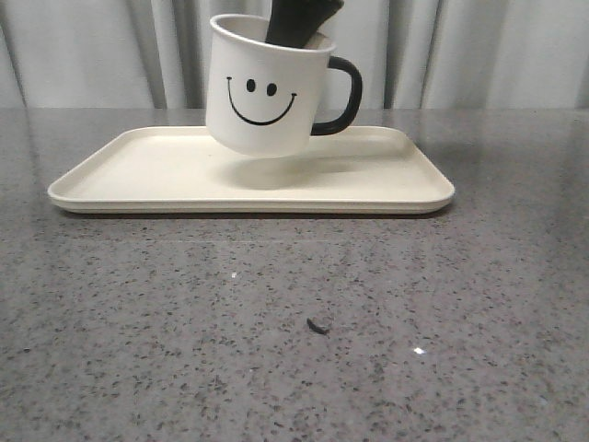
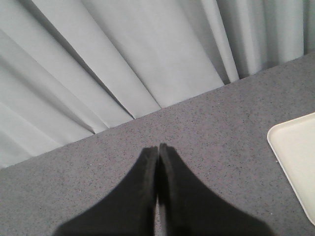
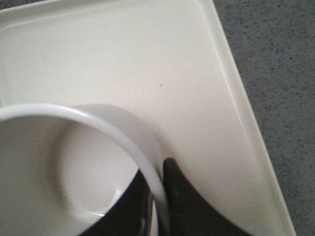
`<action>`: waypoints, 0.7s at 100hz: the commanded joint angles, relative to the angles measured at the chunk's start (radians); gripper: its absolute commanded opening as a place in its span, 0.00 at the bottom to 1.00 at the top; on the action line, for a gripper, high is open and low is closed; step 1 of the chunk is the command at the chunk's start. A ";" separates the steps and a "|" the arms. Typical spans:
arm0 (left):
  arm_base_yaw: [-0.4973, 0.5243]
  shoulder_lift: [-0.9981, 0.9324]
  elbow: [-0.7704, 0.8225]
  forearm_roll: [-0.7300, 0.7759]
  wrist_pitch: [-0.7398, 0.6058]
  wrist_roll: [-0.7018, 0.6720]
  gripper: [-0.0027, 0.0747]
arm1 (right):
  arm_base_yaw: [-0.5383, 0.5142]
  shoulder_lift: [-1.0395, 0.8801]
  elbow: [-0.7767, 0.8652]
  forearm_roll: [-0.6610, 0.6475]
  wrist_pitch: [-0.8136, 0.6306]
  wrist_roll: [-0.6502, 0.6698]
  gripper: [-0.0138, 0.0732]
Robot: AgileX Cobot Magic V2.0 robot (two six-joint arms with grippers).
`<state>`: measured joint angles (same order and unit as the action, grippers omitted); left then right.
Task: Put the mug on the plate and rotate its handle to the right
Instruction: 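Lift the mug with the right gripper and rotate it, turning the handle, then lower the rotated mug onto the tray and open the right gripper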
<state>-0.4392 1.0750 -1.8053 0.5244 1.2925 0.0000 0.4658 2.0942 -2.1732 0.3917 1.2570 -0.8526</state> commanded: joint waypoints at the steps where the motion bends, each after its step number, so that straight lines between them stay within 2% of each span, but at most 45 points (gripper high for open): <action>1: -0.005 -0.011 -0.016 0.024 -0.031 -0.005 0.01 | 0.010 -0.060 -0.012 0.014 0.081 -0.019 0.05; 70: -0.005 -0.011 -0.016 0.018 -0.031 -0.005 0.01 | 0.036 -0.060 0.060 -0.021 0.081 -0.020 0.05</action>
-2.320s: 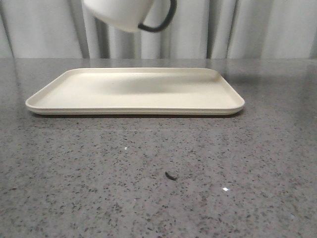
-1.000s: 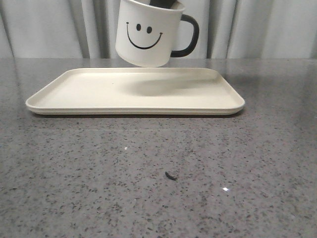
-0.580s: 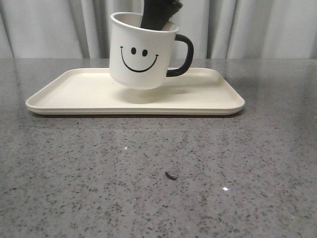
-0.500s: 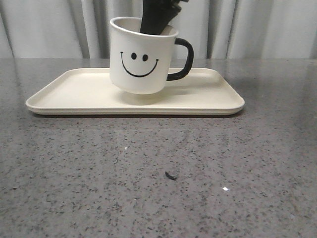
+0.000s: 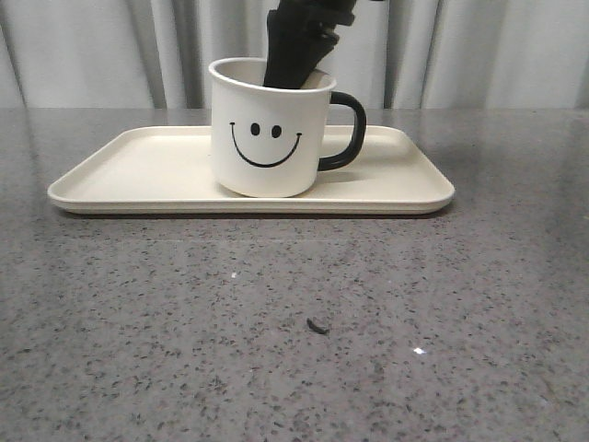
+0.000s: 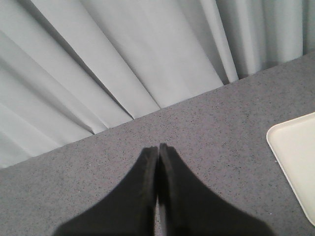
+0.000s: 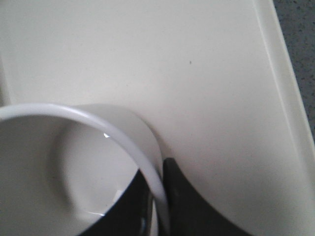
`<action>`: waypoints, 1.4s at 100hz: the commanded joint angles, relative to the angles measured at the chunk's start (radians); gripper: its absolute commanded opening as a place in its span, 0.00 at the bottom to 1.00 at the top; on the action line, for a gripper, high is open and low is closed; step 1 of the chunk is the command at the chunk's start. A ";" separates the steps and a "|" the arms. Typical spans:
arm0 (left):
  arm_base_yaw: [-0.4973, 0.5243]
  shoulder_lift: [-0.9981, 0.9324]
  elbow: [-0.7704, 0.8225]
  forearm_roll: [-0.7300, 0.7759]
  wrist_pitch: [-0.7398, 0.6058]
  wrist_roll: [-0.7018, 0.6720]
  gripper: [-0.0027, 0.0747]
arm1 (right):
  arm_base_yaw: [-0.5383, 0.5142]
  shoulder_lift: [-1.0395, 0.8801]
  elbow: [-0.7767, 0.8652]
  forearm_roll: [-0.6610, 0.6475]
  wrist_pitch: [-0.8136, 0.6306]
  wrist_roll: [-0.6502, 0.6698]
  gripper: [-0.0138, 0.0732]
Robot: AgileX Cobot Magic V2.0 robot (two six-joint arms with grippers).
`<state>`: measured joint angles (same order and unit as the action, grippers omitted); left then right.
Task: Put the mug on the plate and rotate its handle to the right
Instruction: 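Lower the rotated mug onto the tray and open the right gripper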
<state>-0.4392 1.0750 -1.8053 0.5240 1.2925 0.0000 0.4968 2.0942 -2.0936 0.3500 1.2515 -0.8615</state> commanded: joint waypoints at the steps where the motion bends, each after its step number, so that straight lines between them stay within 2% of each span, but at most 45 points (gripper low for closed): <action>1: -0.005 -0.011 -0.016 0.019 -0.031 -0.005 0.01 | 0.005 -0.060 -0.020 0.021 0.087 -0.011 0.05; 55: -0.005 -0.011 -0.016 0.011 -0.031 -0.005 0.01 | 0.006 -0.060 -0.020 0.023 0.086 -0.010 0.05; 89: -0.005 -0.011 -0.016 0.011 -0.031 -0.005 0.01 | 0.006 -0.060 -0.020 0.023 0.086 -0.009 0.24; 140: -0.005 -0.011 -0.016 0.010 -0.031 -0.005 0.01 | 0.006 -0.060 -0.020 0.030 0.086 -0.009 0.24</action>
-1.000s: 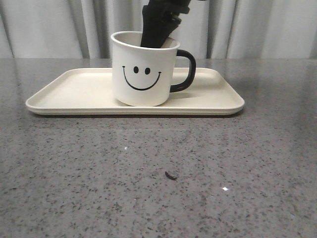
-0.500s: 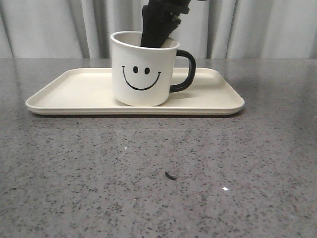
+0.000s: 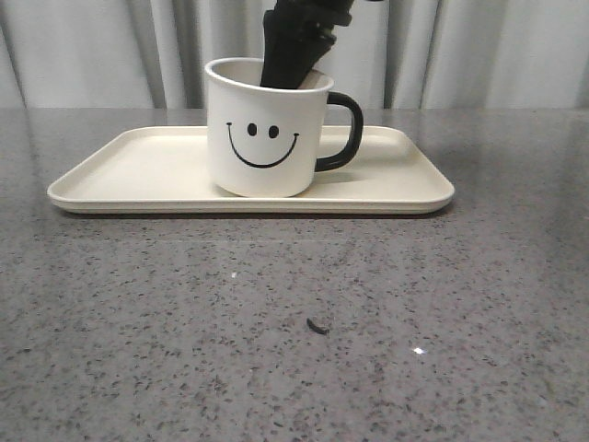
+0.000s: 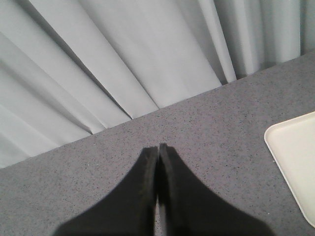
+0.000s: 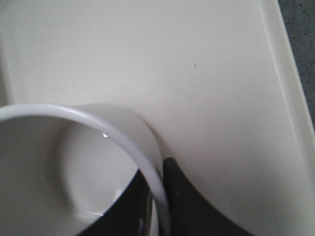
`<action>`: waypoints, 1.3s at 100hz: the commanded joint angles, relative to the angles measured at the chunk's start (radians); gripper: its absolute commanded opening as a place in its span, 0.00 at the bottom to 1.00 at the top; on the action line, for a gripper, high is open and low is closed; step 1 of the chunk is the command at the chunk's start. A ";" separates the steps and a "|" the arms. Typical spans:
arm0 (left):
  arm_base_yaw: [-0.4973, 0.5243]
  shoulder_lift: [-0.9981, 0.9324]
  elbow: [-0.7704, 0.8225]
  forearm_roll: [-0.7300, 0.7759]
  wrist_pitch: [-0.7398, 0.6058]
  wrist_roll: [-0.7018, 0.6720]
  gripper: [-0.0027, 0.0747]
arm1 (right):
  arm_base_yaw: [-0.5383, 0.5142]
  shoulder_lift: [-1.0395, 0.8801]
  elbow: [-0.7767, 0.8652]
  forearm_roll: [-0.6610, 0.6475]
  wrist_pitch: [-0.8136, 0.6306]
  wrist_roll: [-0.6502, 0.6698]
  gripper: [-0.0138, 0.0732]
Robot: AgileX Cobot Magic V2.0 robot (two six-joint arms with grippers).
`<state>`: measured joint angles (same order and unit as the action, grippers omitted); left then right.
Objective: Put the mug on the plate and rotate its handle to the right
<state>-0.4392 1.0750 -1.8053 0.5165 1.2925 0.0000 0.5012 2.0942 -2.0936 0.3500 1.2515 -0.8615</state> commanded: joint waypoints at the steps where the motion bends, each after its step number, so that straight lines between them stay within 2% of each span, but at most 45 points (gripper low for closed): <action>1: -0.005 -0.011 -0.016 0.018 -0.031 -0.005 0.01 | 0.001 -0.060 -0.020 0.030 0.086 -0.009 0.24; 9: -0.005 -0.011 -0.016 0.018 -0.031 -0.005 0.01 | 0.001 -0.060 -0.020 0.031 0.086 -0.009 0.25; 30: -0.005 -0.011 -0.016 0.018 -0.031 -0.005 0.01 | 0.001 -0.065 -0.026 0.031 0.086 -0.009 0.40; 82: -0.005 -0.011 -0.016 0.013 -0.031 -0.005 0.01 | 0.001 -0.069 -0.051 0.045 0.086 -0.009 0.41; 110: -0.005 -0.011 -0.016 0.013 -0.031 -0.005 0.01 | 0.001 -0.106 -0.151 0.155 0.086 -0.009 0.41; 130: -0.005 -0.011 -0.016 0.013 -0.031 -0.005 0.01 | -0.003 -0.189 -0.191 0.163 0.086 0.006 0.41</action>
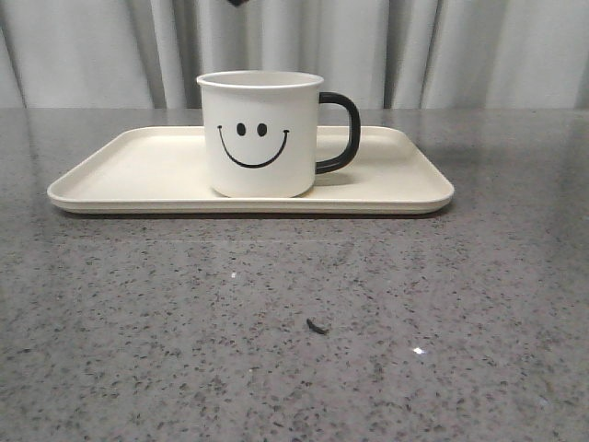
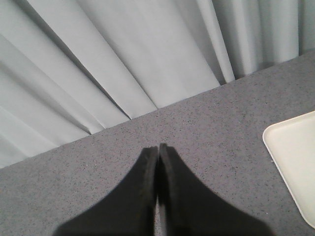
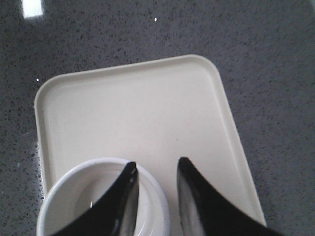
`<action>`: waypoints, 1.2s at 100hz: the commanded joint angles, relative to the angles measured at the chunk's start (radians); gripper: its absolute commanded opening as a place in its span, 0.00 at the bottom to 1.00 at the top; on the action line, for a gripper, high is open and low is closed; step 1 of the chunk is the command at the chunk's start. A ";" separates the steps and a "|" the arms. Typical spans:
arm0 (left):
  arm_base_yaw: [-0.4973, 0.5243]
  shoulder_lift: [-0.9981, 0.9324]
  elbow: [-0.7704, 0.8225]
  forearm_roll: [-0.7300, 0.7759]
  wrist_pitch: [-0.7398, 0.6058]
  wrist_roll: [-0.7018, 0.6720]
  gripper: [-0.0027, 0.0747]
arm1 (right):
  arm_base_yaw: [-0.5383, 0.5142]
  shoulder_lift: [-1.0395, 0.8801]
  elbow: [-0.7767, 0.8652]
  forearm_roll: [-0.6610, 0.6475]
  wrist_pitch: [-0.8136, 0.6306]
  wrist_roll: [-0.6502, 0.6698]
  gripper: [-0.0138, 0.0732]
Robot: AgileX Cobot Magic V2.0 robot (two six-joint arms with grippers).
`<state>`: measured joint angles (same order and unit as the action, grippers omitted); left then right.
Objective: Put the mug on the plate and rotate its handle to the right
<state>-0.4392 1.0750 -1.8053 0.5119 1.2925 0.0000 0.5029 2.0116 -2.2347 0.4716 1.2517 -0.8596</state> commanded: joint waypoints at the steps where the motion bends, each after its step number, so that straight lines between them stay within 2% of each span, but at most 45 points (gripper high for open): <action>1: -0.005 -0.009 -0.016 0.017 -0.031 -0.005 0.01 | -0.006 -0.114 -0.052 0.041 0.086 0.010 0.41; 19: -0.005 0.001 -0.016 0.022 -0.034 -0.005 0.01 | -0.054 -0.237 -0.065 0.041 -0.020 0.077 0.41; 35: -0.005 0.018 -0.016 0.026 -0.041 -0.005 0.01 | -0.170 -0.371 -0.065 0.041 -0.167 0.195 0.39; 47: -0.005 0.030 -0.016 0.026 -0.041 -0.005 0.01 | -0.290 -0.467 -0.062 0.041 -0.226 0.272 0.30; 71: -0.005 0.030 -0.003 0.026 -0.069 -0.011 0.01 | -0.560 -0.609 -0.057 0.041 -0.240 0.384 0.04; 79: -0.005 0.030 -0.003 0.026 -0.083 -0.030 0.01 | -0.620 -0.653 -0.030 0.041 -0.265 0.398 0.06; 88: -0.005 0.030 -0.003 0.026 -0.096 -0.031 0.01 | -0.670 -0.718 0.040 0.041 -0.336 0.414 0.06; 100: -0.005 0.030 0.001 0.026 -0.096 -0.032 0.01 | -0.683 -0.825 0.193 0.041 -0.451 0.414 0.06; 120: -0.005 0.030 0.035 0.022 -0.104 -0.032 0.01 | -0.683 -1.050 0.584 0.060 -0.655 0.421 0.06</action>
<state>-0.4392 1.1121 -1.7672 0.5119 1.2631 -0.0204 -0.1743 1.0599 -1.7723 0.5038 0.7573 -0.4459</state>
